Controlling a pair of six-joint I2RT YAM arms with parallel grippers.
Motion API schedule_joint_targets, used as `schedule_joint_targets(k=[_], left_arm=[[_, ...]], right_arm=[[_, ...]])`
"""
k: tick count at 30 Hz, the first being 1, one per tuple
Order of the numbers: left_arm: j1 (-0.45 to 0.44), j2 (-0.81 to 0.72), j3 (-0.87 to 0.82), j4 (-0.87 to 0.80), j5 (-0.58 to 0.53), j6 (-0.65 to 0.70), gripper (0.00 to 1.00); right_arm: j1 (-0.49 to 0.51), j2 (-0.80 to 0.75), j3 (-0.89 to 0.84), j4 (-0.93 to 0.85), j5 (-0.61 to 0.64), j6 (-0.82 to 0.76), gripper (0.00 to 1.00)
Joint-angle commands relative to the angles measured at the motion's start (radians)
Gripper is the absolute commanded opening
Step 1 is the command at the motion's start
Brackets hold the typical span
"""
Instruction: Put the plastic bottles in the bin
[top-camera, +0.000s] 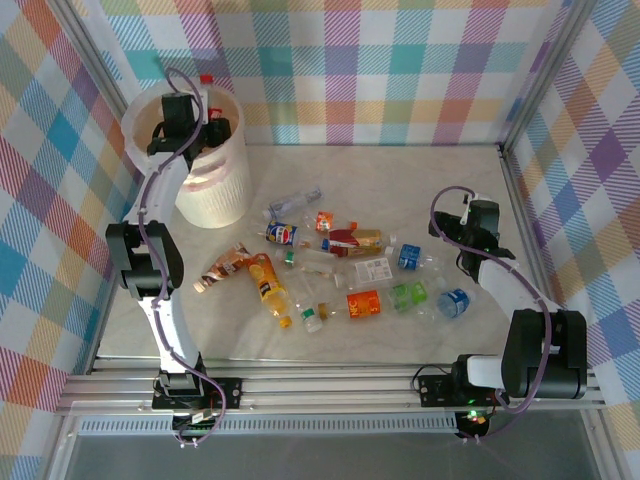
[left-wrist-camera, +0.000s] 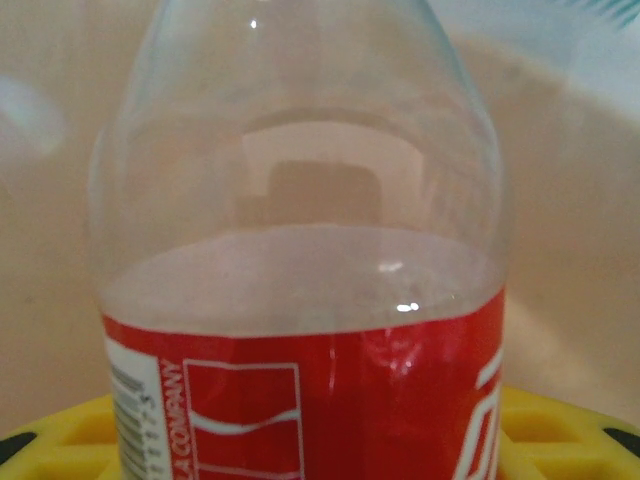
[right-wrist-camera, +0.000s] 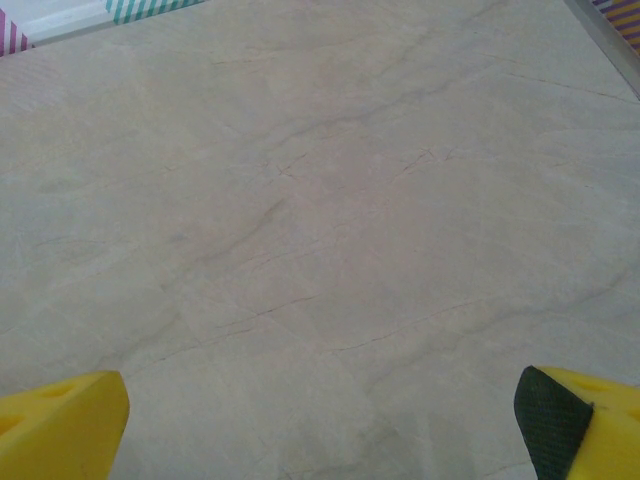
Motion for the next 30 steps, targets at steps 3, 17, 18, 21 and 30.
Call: schedule_joint_targets(k=[3, 17, 18, 21, 30], left_arm=[[0.008, -0.058, -0.040, -0.001, 0.024, 0.025, 0.57], [0.008, -0.105, -0.046, 0.009, 0.000, 0.003, 0.90], [0.008, -0.112, -0.044, 0.008, -0.003, 0.000, 0.91], [0.008, -0.135, -0.037, 0.005, -0.006, -0.014, 0.97], [0.008, -0.255, 0.017, -0.094, -0.030, -0.089, 1.00]], right_arm=[[0.007, -0.022, 0.009, 0.017, -0.014, 0.013, 1.00], [0.007, -0.026, 0.010, 0.016, -0.015, 0.009, 1.00], [0.007, -0.025, 0.009, 0.016, -0.014, 0.008, 1.00], [0.008, -0.026, 0.010, 0.014, -0.015, 0.010, 1.00], [0.007, -0.034, 0.009, 0.009, -0.013, 0.014, 1.00]])
